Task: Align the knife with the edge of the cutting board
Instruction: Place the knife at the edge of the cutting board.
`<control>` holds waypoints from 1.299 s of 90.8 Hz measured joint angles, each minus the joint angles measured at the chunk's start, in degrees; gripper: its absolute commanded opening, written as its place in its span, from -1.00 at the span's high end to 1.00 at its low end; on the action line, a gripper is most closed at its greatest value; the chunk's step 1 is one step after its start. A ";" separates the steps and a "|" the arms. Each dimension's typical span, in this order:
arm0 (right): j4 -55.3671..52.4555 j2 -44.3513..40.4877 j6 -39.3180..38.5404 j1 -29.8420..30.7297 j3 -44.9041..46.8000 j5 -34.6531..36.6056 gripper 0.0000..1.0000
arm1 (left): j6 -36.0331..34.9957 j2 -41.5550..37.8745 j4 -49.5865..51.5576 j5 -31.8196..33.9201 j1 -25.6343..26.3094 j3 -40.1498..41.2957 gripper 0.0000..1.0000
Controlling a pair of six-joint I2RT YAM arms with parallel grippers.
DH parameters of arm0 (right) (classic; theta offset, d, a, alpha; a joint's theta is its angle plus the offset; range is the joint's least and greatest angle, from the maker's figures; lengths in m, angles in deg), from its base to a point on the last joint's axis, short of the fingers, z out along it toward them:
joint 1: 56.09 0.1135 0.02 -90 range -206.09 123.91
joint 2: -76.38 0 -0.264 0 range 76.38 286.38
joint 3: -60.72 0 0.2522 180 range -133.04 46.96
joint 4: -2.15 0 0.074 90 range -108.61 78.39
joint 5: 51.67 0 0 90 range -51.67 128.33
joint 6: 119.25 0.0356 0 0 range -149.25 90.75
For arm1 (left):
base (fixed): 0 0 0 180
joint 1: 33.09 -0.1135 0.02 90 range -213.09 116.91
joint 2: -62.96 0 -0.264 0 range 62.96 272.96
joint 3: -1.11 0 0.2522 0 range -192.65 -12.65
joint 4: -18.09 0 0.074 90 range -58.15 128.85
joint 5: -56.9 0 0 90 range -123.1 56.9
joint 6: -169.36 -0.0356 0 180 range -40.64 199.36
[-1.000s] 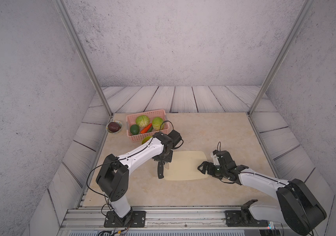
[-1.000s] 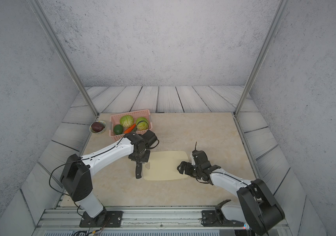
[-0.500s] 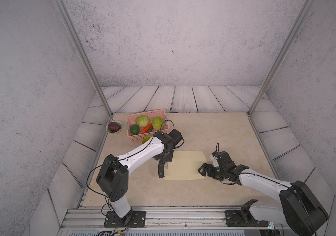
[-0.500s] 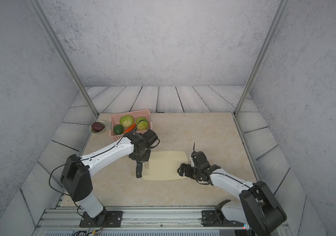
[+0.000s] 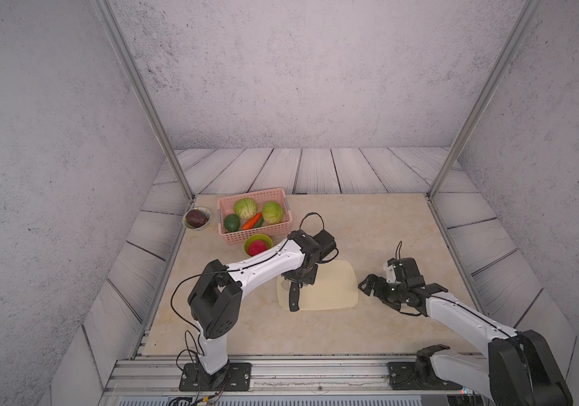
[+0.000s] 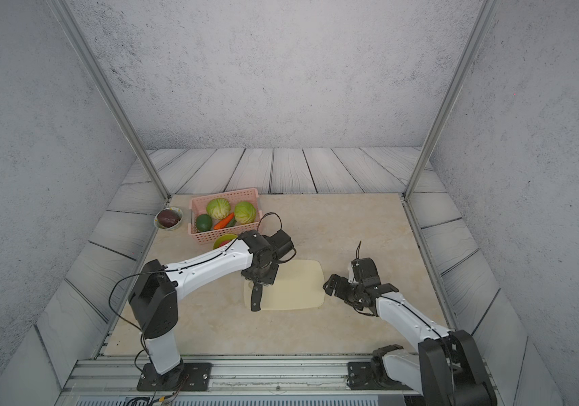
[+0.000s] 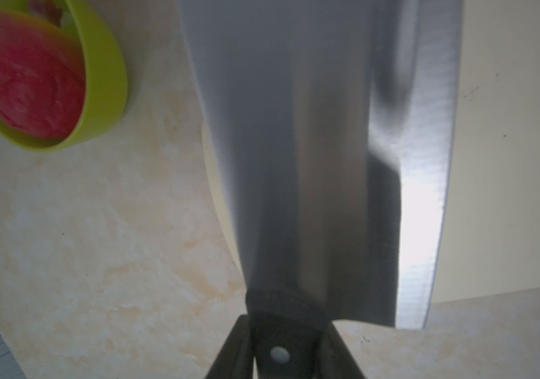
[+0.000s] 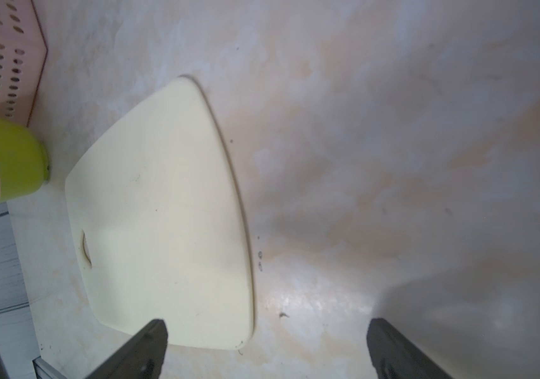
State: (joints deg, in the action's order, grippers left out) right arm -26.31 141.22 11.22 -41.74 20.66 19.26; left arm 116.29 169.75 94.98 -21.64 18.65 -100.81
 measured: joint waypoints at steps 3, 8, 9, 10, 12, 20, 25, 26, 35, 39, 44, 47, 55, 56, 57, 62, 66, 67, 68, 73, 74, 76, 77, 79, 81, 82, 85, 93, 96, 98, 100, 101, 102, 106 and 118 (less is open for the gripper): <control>-0.42 -0.70 0.02 -0.63 0.33 -0.20 -0.99 | 0.35 0.81 0.09 -0.13 0.48 -0.68 1.00; -1.20 -1.88 0.09 -1.75 0.90 -0.52 -0.99 | 0.90 2.29 0.31 -0.22 1.42 -2.19 1.00; -1.33 -2.14 0.11 -1.99 1.01 -0.59 -0.99 | 1.01 2.62 0.39 -0.24 1.62 -2.51 1.00; -1.44 -2.34 0.13 -2.19 1.09 -0.61 -0.99 | 1.07 2.95 0.46 -0.26 1.81 -2.86 1.00; -1.77 -2.82 0.24 -2.51 1.31 -0.74 -0.99 | 1.31 3.56 0.59 -0.31 2.23 -3.61 1.00; -3.61 -4.87 0.72 -3.72 1.68 -0.76 -0.99 | 2.21 6.05 1.01 -0.33 3.82 -6.80 1.00; -4.61 -6.25 0.94 -4.24 1.68 -0.72 -0.99 | 2.69 7.61 1.11 -0.35 4.72 -8.46 1.00; -4.79 -6.51 1.01 -4.35 1.68 -0.72 -0.98 | 2.82 7.93 1.16 -0.35 4.90 -8.81 1.00; -6.78 -9.62 1.33 -5.11 1.68 -0.28 -0.98 | 3.65 10.71 1.90 -0.46 6.16 -10.97 1.00; -7.76 -11.30 1.51 -5.35 1.70 0.04 -0.99 | 4.11 11.91 2.38 -0.50 6.67 -11.78 1.00; -8.76 -13.31 1.66 -5.60 1.81 0.70 -0.98 | 4.55 13.51 3.19 -0.55 7.28 -12.94 1.00; -9.40 -14.82 1.90 -5.70 1.97 1.09 -0.99 | 4.81 14.47 3.78 -0.59 7.56 -13.77 1.00; -11.28 -18.51 2.54 -6.08 2.19 2.16 -0.99 | 5.73 17.14 5.22 -0.76 8.28 -16.44 1.00; -11.50 -18.88 2.62 -6.14 2.21 2.29 -0.99 | 5.86 17.38 5.33 -0.76 8.37 -16.70 1.00; -11.74 -19.30 2.62 -6.19 2.21 2.36 -0.99 | 5.97 17.66 5.46 -0.76 8.46 -16.94 1.00; -12.76 -21.11 2.89 -6.34 2.21 2.89 -0.99 | 6.67 18.62 5.79 -0.87 8.83 -17.92 1.00; -13.46 -22.08 2.97 -6.43 2.21 3.15 -0.99 | 7.21 19.12 5.97 -1.25 9.16 -18.43 1.00; -13.66 -22.25 3.02 -6.45 2.21 3.17 -0.99 | 7.32 19.19 5.95 -1.36 9.22 -18.47 1.00; -13.77 -22.40 3.04 -6.45 2.21 3.21 -0.99 | 7.45 19.26 5.95 -1.46 9.29 -18.51 1.00; -14.51 -22.71 3.06 -6.56 2.21 3.23 -0.99 | 8.33 19.37 5.95 -2.19 9.62 -18.53 1.00; -14.69 -22.71 3.04 -6.56 2.21 3.23 -0.99 | 8.46 19.39 6.01 -2.32 9.70 -18.56 1.00; -14.93 -22.69 3.06 -6.56 2.21 3.21 -0.99 | 8.87 19.39 6.10 -2.78 9.84 -18.58 1.00; -15.10 -22.69 3.06 -6.56 2.21 3.21 -0.99 | 9.01 19.39 6.10 -2.86 9.84 -18.58 1.00; -15.34 -22.69 3.06 -6.56 2.21 3.21 -0.99 | 9.46 19.39 6.12 -3.30 9.92 -18.62 1.00; -15.56 -22.69 3.06 -6.56 2.21 3.21 -0.99 | 9.79 19.39 6.10 -3.67 10.01 -18.64 1.00; -15.65 -22.69 3.06 -6.56 2.21 3.19 -0.99 | 9.94 19.39 6.08 -3.85 10.05 -18.67 1.00; -15.82 -22.71 3.06 -6.60 2.21 3.19 -0.99 | 10.43 19.39 6.03 -4.37 10.16 -18.73 1.00; -16.24 -22.77 3.06 -6.60 2.21 3.19 -0.99 | 11.82 19.39 5.70 -5.53 10.54 -18.73 1.00; -16.41 -22.88 3.06 -6.60 2.21 3.17 -0.99 | 12.39 19.39 5.55 -5.81 10.67 -18.73 1.00; -16.52 -22.99 3.06 -6.60 2.21 3.17 -0.99 | 12.70 19.39 5.46 -5.99 10.75 -18.73 1.00; -16.63 -23.10 3.06 -6.60 2.21 3.15 -0.99 | 13.09 19.39 5.35 -6.29 10.88 -18.73 1.00; -16.68 -23.15 3.06 -6.60 2.21 3.15 -0.99 | 13.25 19.39 5.29 -6.40 10.93 -18.73 1.00; -16.72 -23.19 3.06 -6.60 2.21 3.15 -0.99 | 13.42 19.39 5.22 -6.56 10.99 -18.73 1.00; -16.85 -23.32 3.06 -6.60 2.21 3.10 -0.99 | 13.99 19.39 5.05 -7.04 11.23 -18.73 1.00; -17.25 -23.71 3.04 -6.60 2.21 2.73 -0.99 | 15.10 19.82 4.55 -8.15 12.04 -18.84 0.99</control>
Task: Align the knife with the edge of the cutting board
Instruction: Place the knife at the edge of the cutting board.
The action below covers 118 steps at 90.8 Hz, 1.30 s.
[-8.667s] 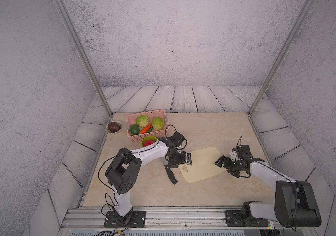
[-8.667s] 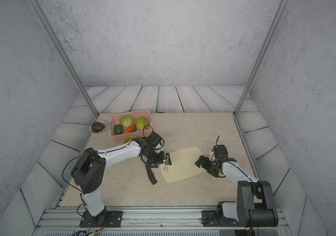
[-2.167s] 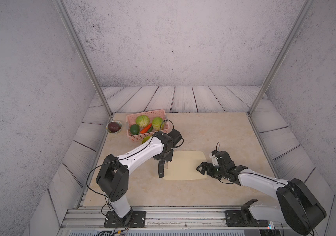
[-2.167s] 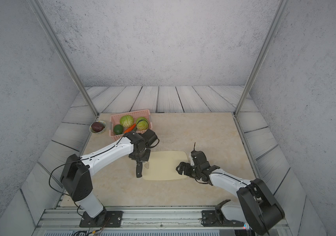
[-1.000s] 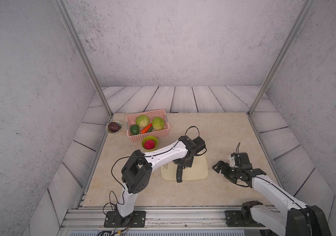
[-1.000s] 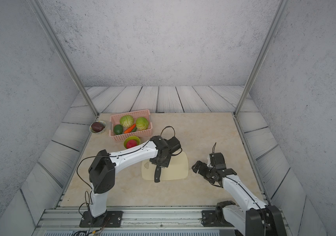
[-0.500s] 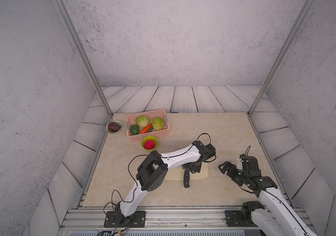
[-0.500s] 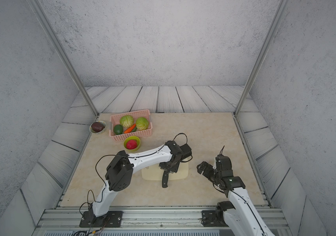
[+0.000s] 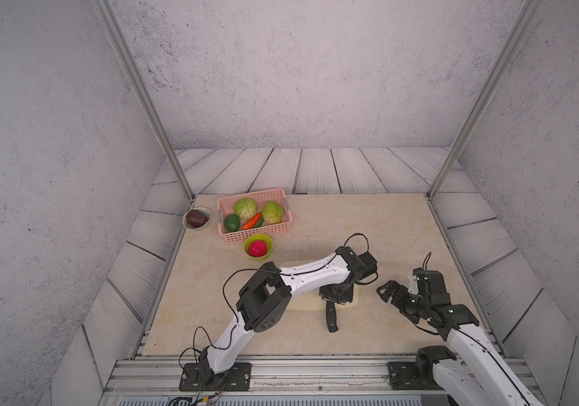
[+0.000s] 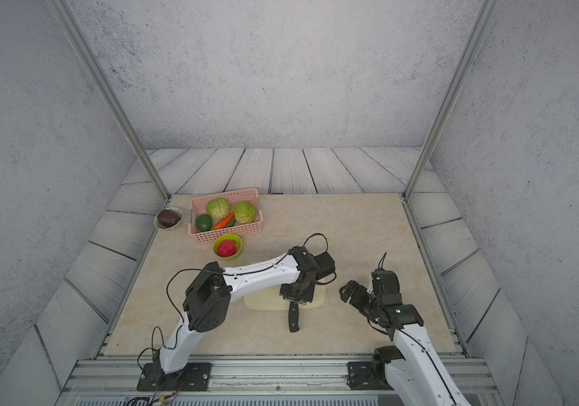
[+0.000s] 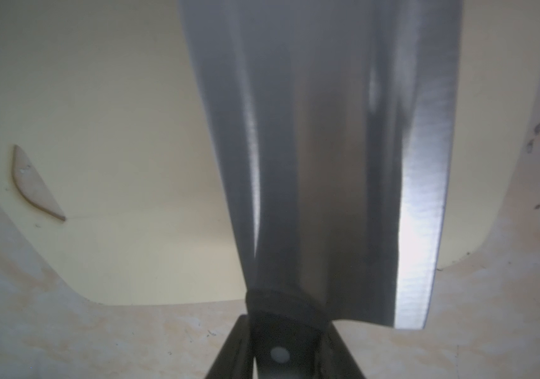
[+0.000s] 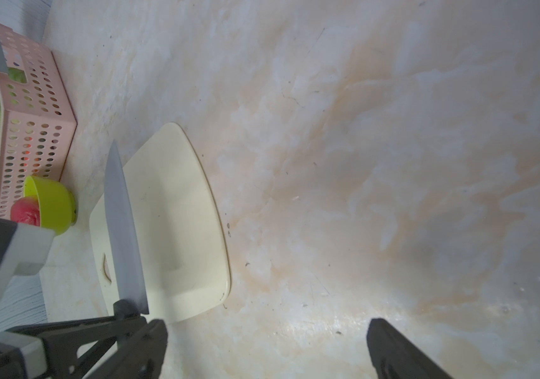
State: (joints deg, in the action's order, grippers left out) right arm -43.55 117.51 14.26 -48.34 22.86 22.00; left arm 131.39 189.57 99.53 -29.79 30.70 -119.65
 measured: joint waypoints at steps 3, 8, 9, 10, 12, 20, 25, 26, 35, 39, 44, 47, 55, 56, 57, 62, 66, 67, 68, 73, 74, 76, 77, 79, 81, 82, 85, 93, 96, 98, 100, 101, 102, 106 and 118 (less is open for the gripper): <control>-0.15 -0.13 0.00 0.00 0.00 -0.09 -0.98 | 0.13 0.24 -0.15 -0.20 0.17 -0.11 0.97; -0.33 -0.37 -0.02 0.00 0.00 -0.26 -0.99 | 0.37 0.70 -0.46 -0.46 0.48 -0.13 0.95; -0.37 -0.44 -0.02 0.00 0.00 -0.28 -0.99 | 0.42 0.83 -0.48 -0.52 0.52 -0.13 0.95; -0.39 -0.48 -0.02 0.00 0.00 -0.33 -0.99 | 0.50 0.90 -0.50 -0.57 0.57 -0.13 0.94; -0.46 -0.57 -0.02 0.00 0.00 -0.46 -0.99 | 0.55 1.05 -0.57 -0.66 0.66 -0.13 0.93; -0.48 -0.85 -0.02 0.00 0.00 -0.96 -0.99 | 0.76 1.57 -0.66 -1.09 0.90 -0.13 0.92; -0.48 -0.92 -0.02 0.00 0.00 -1.31 -0.98 | 0.81 1.81 -0.66 -1.27 0.94 -0.13 0.90; -0.48 -0.92 -0.02 0.00 0.00 -1.36 -0.99 | 0.83 1.86 -0.66 -1.29 0.94 -0.13 0.89; -0.59 -0.96 -0.20 0.00 0.00 -1.75 -0.99 | 0.85 2.23 -0.66 -1.44 0.96 -0.13 0.78; -0.72 -1.03 -0.26 0.00 0.00 -1.81 -0.99 | 0.83 2.25 -0.66 -1.46 0.96 -0.13 0.73; -0.85 -1.22 -0.33 0.00 0.00 -1.84 -0.98 | 0.83 2.25 -0.66 -1.49 0.96 -0.13 0.67; -0.87 -1.33 -0.46 0.00 0.00 -1.92 -0.99 | 0.81 2.25 -0.68 -1.53 0.96 -0.13 0.64; -0.92 -1.46 -0.59 0.00 0.00 -2.01 -0.99 | 0.81 2.25 -0.68 -1.70 0.96 -0.13 0.58; -0.92 -1.49 -0.61 0.00 0.00 -2.01 -0.99 | 0.81 2.25 -0.68 -1.70 0.96 -0.13 0.57; -0.90 -1.49 -0.66 0.00 0.00 -2.01 -0.98 | 0.81 2.25 -0.68 -1.73 0.96 -0.13 0.56; -0.92 -1.51 -0.72 0.00 0.00 -2.05 -0.99 | 0.79 2.27 -0.70 -1.92 0.96 -0.13 0.56; -0.92 -1.49 -0.76 0.00 0.00 -2.16 -0.99 | 0.79 2.32 -0.70 -2.12 0.96 -0.13 0.55; -0.92 -1.49 -0.81 0.00 0.00 -2.19 -0.99 | 0.76 2.34 -0.70 -2.14 0.96 -0.13 0.55; -0.92 -1.49 -0.83 0.00 0.00 -2.21 -0.99 | 0.76 2.34 -0.70 -2.16 0.96 -0.13 0.55; -0.92 -1.49 -1.01 0.00 0.00 -2.36 -0.99 | 0.74 2.45 -0.72 -2.36 0.96 -0.13 0.53; -0.92 -1.49 -1.07 0.00 0.00 -2.43 -0.99 | 0.72 2.47 -0.74 -2.43 0.96 -0.13 0.52; -0.94 -1.49 -1.14 0.00 0.00 -2.54 -0.99 | 0.72 2.54 -0.76 -2.58 0.96 -0.13 0.50; -0.94 -1.46 -1.16 0.00 0.00 -2.60 -0.99 | 0.70 2.56 -0.81 -2.64 0.96 -0.13 0.48; -0.96 -1.46 -1.27 0.00 0.00 -2.67 -0.98 | 0.70 2.58 -0.87 -2.78 0.96 -0.13 0.47; -0.98 -1.46 -1.38 0.00 0.00 -2.78 -0.98 | 0.68 2.64 -0.96 -2.93 0.96 -0.13 0.44; -1.01 -1.44 -1.46 0.00 0.00 -2.86 -0.99 | 0.68 2.67 -1.01 -2.99 0.96 -0.13 0.43; -1.03 -1.42 -1.60 0.00 0.00 -3.08 -0.99 | 0.66 2.67 -1.22 -3.21 0.96 -0.11 0.40; -1.14 -0.98 -1.99 0.00 -0.02 -3.58 -0.99 | 0.50 2.67 -1.88 -3.78 0.96 -0.07 0.33; -1.20 -0.76 -2.12 0.00 -0.02 -3.78 -0.99 | 0.46 2.67 -2.08 -3.89 0.96 0.00 0.30; -1.27 -0.61 -2.19 0.00 -0.02 -3.96 -0.99 | 0.44 2.67 -2.21 -4.00 0.96 0.09 0.29; -1.38 -0.44 -2.29 0.00 -0.02 -4.15 -0.98 | 0.44 2.67 -2.32 -4.07 0.96 0.22 0.28; -1.40 -0.39 -2.34 0.00 -0.02 -4.28 -0.98 | 0.44 2.67 -2.38 -4.09 0.96 0.28 0.27; -1.46 -0.31 -2.40 0.00 -0.02 -4.35 -0.99 | 0.44 2.67 -2.38 -4.09 0.96 0.35 0.25; -1.62 -0.09 -2.62 0.00 -0.04 -4.66 -0.98 | 0.37 2.67 -2.49 -4.24 0.96 0.66 0.18; -2.10 0.02 -3.17 0.00 -0.07 -4.85 -0.99 | 0.26 2.64 -3.89 -5.07 0.96 2.05 0.00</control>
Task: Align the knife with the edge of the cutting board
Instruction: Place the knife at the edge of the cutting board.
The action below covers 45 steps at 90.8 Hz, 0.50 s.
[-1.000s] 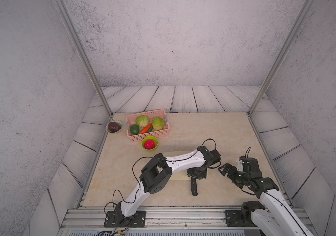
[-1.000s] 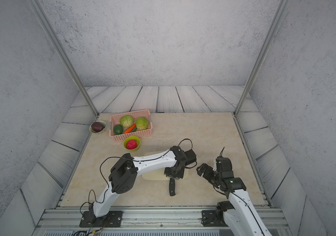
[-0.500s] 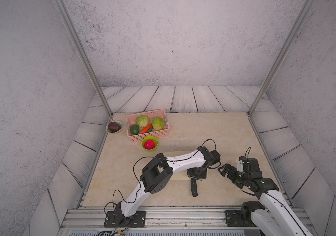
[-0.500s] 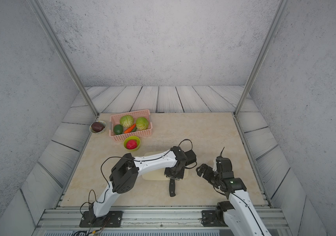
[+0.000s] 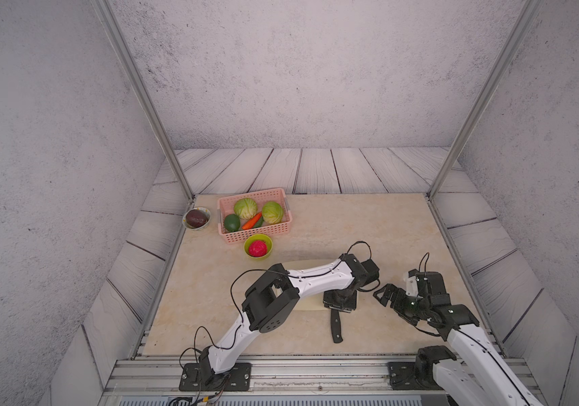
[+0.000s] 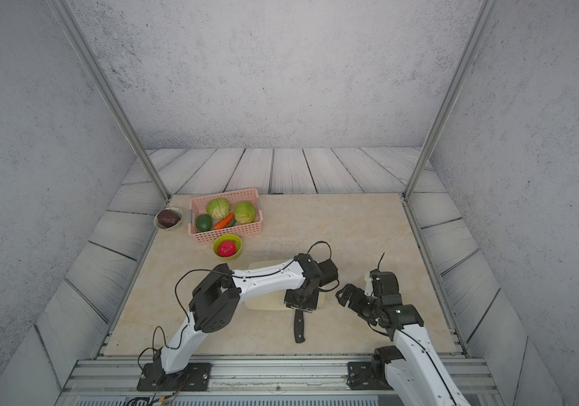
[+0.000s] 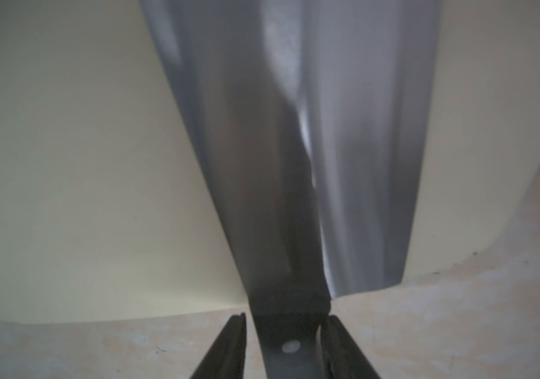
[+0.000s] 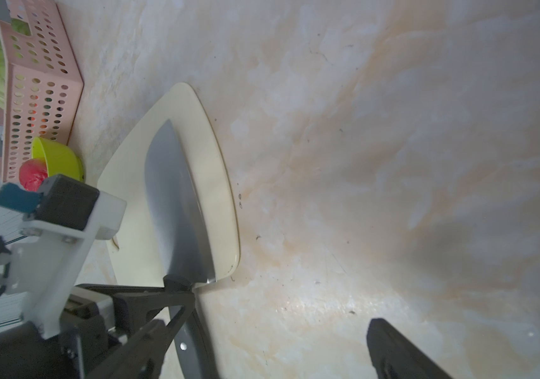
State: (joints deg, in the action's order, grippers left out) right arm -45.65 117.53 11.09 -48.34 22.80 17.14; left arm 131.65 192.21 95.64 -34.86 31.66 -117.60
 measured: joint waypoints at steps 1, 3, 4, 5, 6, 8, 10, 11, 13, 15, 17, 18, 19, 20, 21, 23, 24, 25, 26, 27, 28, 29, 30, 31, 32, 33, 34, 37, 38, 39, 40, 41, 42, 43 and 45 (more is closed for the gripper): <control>-0.07 0.00 -0.02 0.00 0.00 0.00 -0.99 | 0.26 0.00 -0.09 -0.07 0.00 0.11 -0.02; -0.15 0.00 -0.07 0.00 -0.02 0.00 -0.99 | 0.02 0.00 -0.26 -0.15 0.00 0.26 -0.05; -0.22 0.00 -0.09 0.00 -0.04 0.00 -0.99 | 0.20 0.00 -0.28 -0.15 0.00 0.33 -0.07; -0.31 0.00 -0.09 0.00 -0.07 0.00 -0.99 | 0.26 0.00 -0.37 -0.26 0.00 0.39 -0.08; -0.44 0.00 -0.11 0.00 -0.11 -0.02 -0.99 | 0.00 0.00 -0.44 -0.31 0.00 0.44 -0.09; -0.66 0.00 -0.13 0.00 -0.24 -0.02 -0.99 | 0.33 0.00 -0.55 -0.46 0.00 0.50 -0.10; -0.90 0.00 -0.17 0.00 -0.37 -0.02 -0.99 | 0.20 -0.09 -0.68 -0.46 0.00 0.59 -0.11; -0.98 0.00 -0.20 0.00 -0.46 -0.04 -0.98 | 0.28 -0.11 -0.79 -0.55 0.00 0.63 -0.13; -1.11 0.00 -0.28 0.00 -0.59 -0.09 -0.99 | 0.15 -0.24 -0.87 -0.55 0.00 0.72 -0.15; -1.18 0.00 -0.33 0.00 -0.70 -0.17 -0.98 | 0.07 -0.44 -0.94 -0.66 0.00 0.76 -0.19; -1.22 0.00 -0.37 0.00 -0.76 -0.24 -0.99 | 0.26 -0.63 -0.98 -0.74 0.00 0.83 -0.21; -1.27 0.00 -0.39 0.00 -0.83 -0.31 -0.99 | 0.00 -0.79 -0.98 -0.74 0.00 0.83 -0.24; -1.33 0.00 -0.44 0.00 -0.85 -0.33 -0.99 | 0.07 -0.90 -1.03 -0.72 -0.02 0.87 -0.25; -1.36 0.00 -0.46 0.00 -0.87 -0.37 -0.99 | 0.24 -1.05 -1.07 -0.81 0.00 0.90 -0.26; -1.36 0.00 -0.52 0.00 -0.90 -0.39 -0.99 | -0.02 -1.25 -1.05 -0.83 0.00 0.90 -0.29; -1.40 0.00 -0.55 0.00 -0.90 -0.44 -0.99 | 0.15 -1.70 -1.18 -0.92 0.00 0.96 -0.34; -1.40 0.00 -0.57 0.00 -0.90 -0.52 -0.99 | -0.17 -1.95 -1.16 -0.90 0.00 0.98 -0.36; -1.42 0.00 -0.61 0.00 -0.90 -0.59 -0.99 | -0.09 -2.19 -1.20 -0.87 0.00 1.01 -0.39; -1.49 0.00 -0.66 0.00 -0.90 -0.68 -0.99 | 0.09 -2.45 -1.27 -0.90 0.00 1.03 -0.41; -1.53 0.00 -0.74 0.00 -0.90 -0.74 -0.99 | -0.28 -2.78 -1.25 -0.90 0.00 1.05 -0.44; -1.60 0.00 -0.79 0.00 -0.92 -0.83 -0.99 | -0.24 -3.08 -1.33 -0.85 0.00 1.11 -0.47; -1.64 0.00 -0.85 0.00 -0.92 -0.87 -0.99 | -0.02 -3.41 -1.38 -0.90 0.00 1.14 -0.49; -1.73 0.00 -0.96 0.00 -0.92 -0.92 -0.98 | -0.39 -3.76 -1.36 -0.83 -0.02 1.16 -0.52; -1.79 0.00 -0.98 0.00 -0.92 -1.01 -0.99 | -0.48 -4.17 -1.40 -0.83 -0.02 1.22 -0.54; -1.86 0.00 -1.03 0.00 -0.92 -1.05 -0.99 | -0.20 -4.63 -1.46 -0.85 -0.02 1.29 -0.56; -1.92 -0.02 -1.14 0.00 -0.92 -1.11 -0.99 | -0.72 -5.16 -1.46 -0.81 -0.02 1.31 -0.58; -2.01 -0.02 -1.18 0.00 -0.92 -1.18 -0.99 | -0.59 -5.57 -1.53 -0.74 -0.02 1.40 -0.62; -2.25 -0.02 -1.40 0.00 -0.94 -1.29 -0.99 | -0.87 -7.02 -1.75 -0.59 -0.02 1.60 -0.73; -2.34 -0.02 -1.40 0.00 -0.96 -1.31 -0.99 | -0.59 -7.52 -1.90 -0.61 -0.02 1.66 -0.79; -2.40 -0.02 -1.51 0.00 -0.98 -1.40 -0.99 | -1.11 -8.04 -1.92 -0.59 -0.02 1.73 -0.84; -2.47 -0.04 -1.55 0.00 -0.98 -1.42 -0.99 | -1.27 -8.70 -2.10 -0.44 -0.02 1.86 -0.90; -2.56 -0.04 -1.60 0.00 -1.03 -1.46 -0.98 | -0.85 -9.22 -2.36 -0.52 -0.02 1.99 -0.96; -2.62 -0.04 -1.64 0.00 -1.07 -1.51 -0.99 | -1.64 -9.84 -2.47 -0.42 -0.02 2.10 -0.99; -2.69 -0.04 -1.68 0.00 -1.14 -1.55 -0.99 | -1.70 -10.40 -2.69 -0.37 -0.02 2.25 -0.99; -2.86 -0.07 -1.81 0.00 -1.31 -1.70 -0.99 | -1.73 -11.52 -2.99 -0.35 -0.02 2.49 -0.97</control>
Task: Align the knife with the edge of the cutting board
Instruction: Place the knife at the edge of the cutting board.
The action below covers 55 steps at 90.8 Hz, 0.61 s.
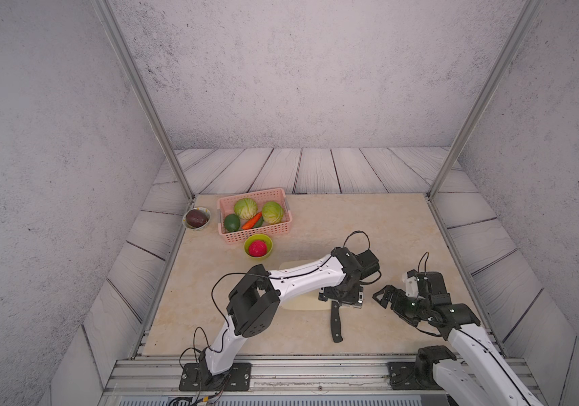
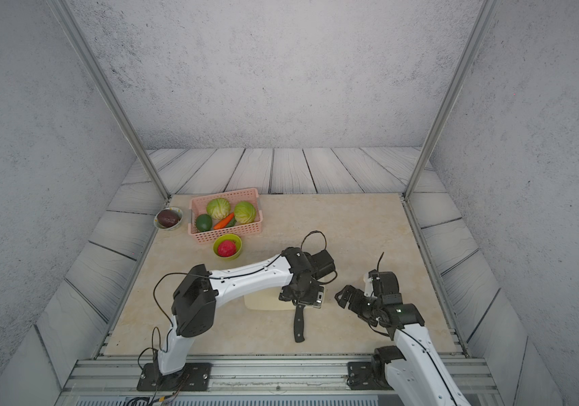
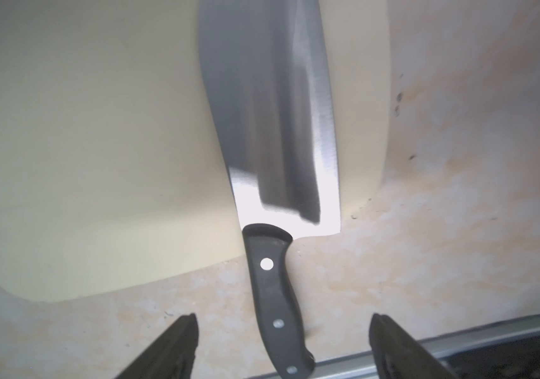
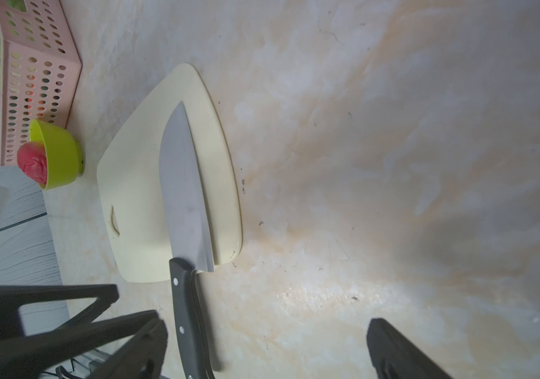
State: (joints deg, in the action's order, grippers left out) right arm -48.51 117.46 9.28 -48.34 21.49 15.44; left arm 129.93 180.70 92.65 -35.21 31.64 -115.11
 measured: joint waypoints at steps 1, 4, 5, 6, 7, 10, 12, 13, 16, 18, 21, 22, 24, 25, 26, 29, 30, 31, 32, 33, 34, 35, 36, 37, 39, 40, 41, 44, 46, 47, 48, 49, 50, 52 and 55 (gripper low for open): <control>-0.07 0.02 -0.04 0.00 -0.07 -0.04 -0.98 | -0.31 -0.59 -0.20 0.15 0.00 0.15 -0.97; -0.28 0.02 -0.24 0.00 -0.37 -0.35 -0.99 | -0.68 -2.45 -0.72 0.39 -0.02 0.68 -0.97; -0.33 0.02 -0.28 0.00 -0.48 -0.46 -0.99 | -0.66 -2.99 -0.87 0.37 -0.07 0.83 -0.97; -0.39 0.02 -0.39 0.00 -0.59 -0.57 -0.99 | -0.76 -3.54 -0.98 0.46 -0.09 0.94 -0.97; -0.46 0.02 -0.46 0.00 -0.70 -0.68 -0.99 | -0.94 -4.09 -1.14 0.57 -0.11 1.11 -0.97; -0.70 0.02 -0.68 0.00 -1.07 -0.90 -0.99 | -1.44 -5.64 -1.55 0.83 -0.11 1.55 -0.97; -0.79 0.04 -0.83 0.00 -1.27 -1.05 -0.99 | -1.75 -6.58 -1.75 1.01 -0.15 1.79 -0.97; -0.83 0.04 -0.87 0.00 -1.36 -1.09 -0.98 | -2.03 -7.23 -1.95 1.25 -0.24 1.97 -0.97; -0.90 0.07 -1.05 0.00 -1.57 -1.25 -0.98 | -2.64 -8.57 -2.36 1.60 -0.35 2.40 -0.97; -0.94 0.07 -1.09 0.00 -1.66 -1.33 -0.98 | -3.04 -9.42 -2.58 1.86 -0.39 2.69 -0.97; -1.03 0.07 -1.11 0.00 -1.79 -1.64 -0.98 | -3.91 -10.84 -2.99 2.38 -0.61 3.28 -0.97; -1.03 0.07 -1.11 0.00 -1.81 -1.70 -0.98 | -4.17 -11.23 -3.15 2.58 -0.68 3.48 -0.97; -1.01 0.07 -1.09 0.00 -1.86 -1.90 -0.98 | -4.74 -12.11 -3.34 2.95 -0.83 3.93 -0.97; -1.01 0.07 -1.11 0.00 -1.90 -2.01 -0.99 | -5.03 -12.55 -3.52 3.13 -0.94 4.22 -0.97; -1.01 0.07 -1.09 0.00 -1.90 -2.10 -0.99 | -5.35 -12.96 -3.67 3.34 -1.01 4.50 -0.97; -0.98 0.07 -1.09 0.02 -1.92 -2.29 -0.98 | -6.34 -14.36 -3.96 4.11 -1.33 5.35 -0.97; -1.01 0.07 -1.09 0.02 -1.95 -2.34 -0.99 | -6.71 -14.84 -4.04 4.33 -1.44 5.66 -0.97; -1.01 0.07 -1.09 0.07 -1.95 -2.38 -0.99 | -7.04 -15.37 -4.24 4.59 -1.60 5.99 -0.97; -1.01 0.09 -1.09 0.11 -1.95 -2.43 -0.99 | -7.48 -16.02 -4.48 4.92 -1.75 6.49 -0.97; -1.01 0.11 -1.09 0.13 -1.97 -2.49 -0.99 | -7.85 -16.55 -4.59 5.18 -1.88 6.80 -0.97; -1.01 0.13 -1.07 0.17 -1.97 -2.51 -0.99 | -8.26 -17.11 -4.83 5.44 -2.08 7.19 -0.97; -1.01 0.15 -1.07 0.26 -1.99 -2.51 -0.99 | -8.57 -17.64 -5.03 5.66 -2.23 7.63 -0.97; -1.01 0.22 -1.07 0.33 -2.01 -2.51 -0.99 | -8.96 -18.16 -5.22 5.90 -2.40 8.00 -0.97; -0.98 0.24 -1.05 0.39 -2.01 -2.51 -0.99 | -9.33 -18.75 -5.42 6.10 -2.62 8.41 -0.97; -0.96 0.31 -1.03 0.52 -2.03 -2.54 -0.99 | -10.05 -19.91 -5.79 6.60 -3.04 9.29 -0.97; -0.96 0.35 -1.01 0.61 -2.05 -2.54 -0.99 | -10.43 -20.55 -6.05 6.82 -3.32 9.75 -0.97; -0.96 0.35 -0.98 0.68 -2.08 -2.54 -0.99 | -10.78 -21.14 -6.29 7.04 -3.56 10.23 -0.97; -0.85 0.46 -0.81 0.92 -2.10 -2.51 -0.99 | -11.93 -23.23 -7.19 7.67 -4.61 11.82 -0.97; -0.76 0.48 -0.68 1.18 -2.10 -2.51 -0.98 | -12.72 -24.63 -7.87 8.04 -5.40 12.83 -0.97; -0.70 0.50 -0.55 1.33 -2.10 -2.49 -0.99 | -13.05 -25.29 -8.17 8.20 -5.81 13.40 -0.97; -0.66 0.50 -0.55 1.49 -2.10 -2.51 -0.99 | -13.42 -25.99 -8.46 8.41 -6.23 13.86 -0.97; -0.57 0.50 -0.39 1.70 -2.10 -2.49 -0.99 | -13.77 -26.69 -8.83 8.50 -6.73 14.34 -0.97; -0.46 0.48 -0.17 2.01 -2.10 -2.34 -0.99 | -14.10 -27.28 -9.16 8.57 -7.21 14.86 -0.97; -0.33 0.48 0.07 2.58 -2.10 -2.27 -0.99 | -14.78 -28.70 -9.92 8.81 -8.28 15.80 -0.97; -0.04 0.48 0.50 3.58 -2.10 -2.03 -0.99 | -15.69 -30.64 -10.78 9.07 -9.90 17.05 -0.97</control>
State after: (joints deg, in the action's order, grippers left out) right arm -48.56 117.95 9.78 -44.75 19.39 13.41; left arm 114.23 150.05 81.87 -26.14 21.73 -98.06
